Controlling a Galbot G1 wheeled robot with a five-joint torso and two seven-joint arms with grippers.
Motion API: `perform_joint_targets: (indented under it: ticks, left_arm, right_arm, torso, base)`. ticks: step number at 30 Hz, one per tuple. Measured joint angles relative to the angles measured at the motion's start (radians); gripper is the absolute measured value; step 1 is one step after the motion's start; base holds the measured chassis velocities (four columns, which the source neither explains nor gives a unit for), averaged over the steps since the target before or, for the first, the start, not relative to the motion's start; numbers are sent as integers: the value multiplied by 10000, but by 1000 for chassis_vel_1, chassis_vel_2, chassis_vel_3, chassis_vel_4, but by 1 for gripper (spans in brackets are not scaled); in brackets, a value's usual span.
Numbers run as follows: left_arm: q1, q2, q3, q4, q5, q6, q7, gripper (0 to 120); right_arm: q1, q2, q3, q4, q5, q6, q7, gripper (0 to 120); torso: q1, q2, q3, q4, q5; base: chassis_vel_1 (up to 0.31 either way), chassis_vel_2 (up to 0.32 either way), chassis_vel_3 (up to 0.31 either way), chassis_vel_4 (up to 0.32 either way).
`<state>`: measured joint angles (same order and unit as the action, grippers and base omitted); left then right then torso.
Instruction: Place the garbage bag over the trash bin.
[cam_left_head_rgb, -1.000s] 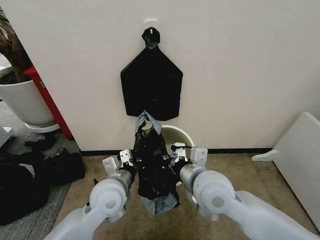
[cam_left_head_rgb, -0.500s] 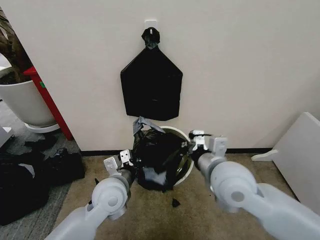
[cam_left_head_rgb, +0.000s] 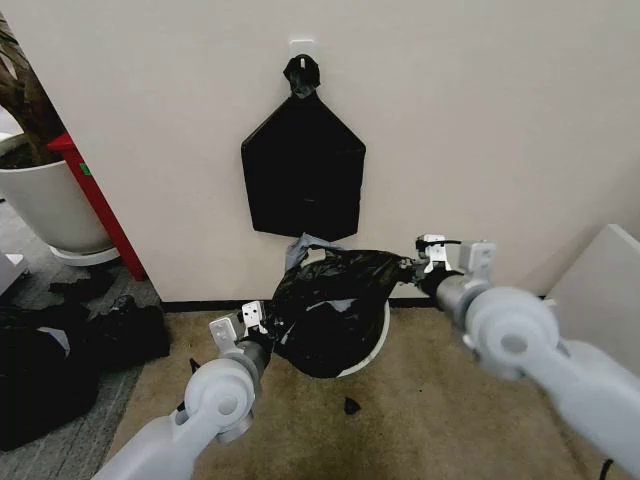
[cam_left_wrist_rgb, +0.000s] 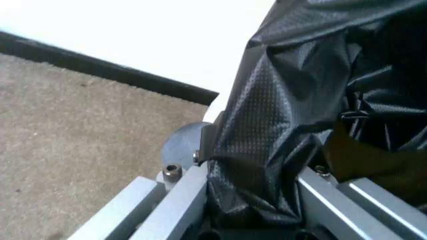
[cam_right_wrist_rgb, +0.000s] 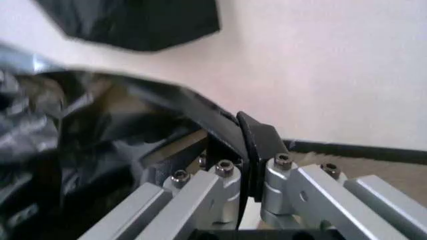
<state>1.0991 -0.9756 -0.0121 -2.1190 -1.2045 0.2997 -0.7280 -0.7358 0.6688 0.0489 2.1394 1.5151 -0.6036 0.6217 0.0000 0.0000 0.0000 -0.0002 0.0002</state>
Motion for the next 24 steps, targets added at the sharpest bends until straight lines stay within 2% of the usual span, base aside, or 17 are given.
perform_joint_targets:
  ticks: [1, 9, 12, 17, 24]
  left_arm:
    - [0, 0, 0, 0, 0, 0, 0, 0]
    - [767, 160, -428, -335, 487, -36, 1251, 0]
    - [909, 188, -501, -370, 603, -92, 1442, 0]
    - [1038, 130, -572, -341, 786, -301, 1817, 0]
    - [1035, -18, -552, -164, 988, -667, 2266, 0]
  right_arm:
    - [0, 0, 0, 0, 0, 0, 0, 0]
    - [-32, -582, 27, -1511, -865, -954, -3475, 0]
    - [-34, -741, 24, -1709, -1031, -1034, -4078, 0]
    - [-261, -1158, -17, -2039, -1832, -912, -5725, 0]
    - [-863, -1519, 21, -2299, -3324, -385, -7038, 0]
  torso:
    - [0, 0, 0, 0, 0]
    - [0, 0, 0, 3, 0]
    - [0, 0, 0, 3, -1]
    - [0, 0, -1, 2, -2]
    - [0, 0, -1, 0, 0]
  base:
    - [0, 0, 0, 0]
    - [0, 0, 0, 0]
    - [0, 0, 0, 0]
    - [0, 0, 0, 0]
    - [0, 0, 0, 0]
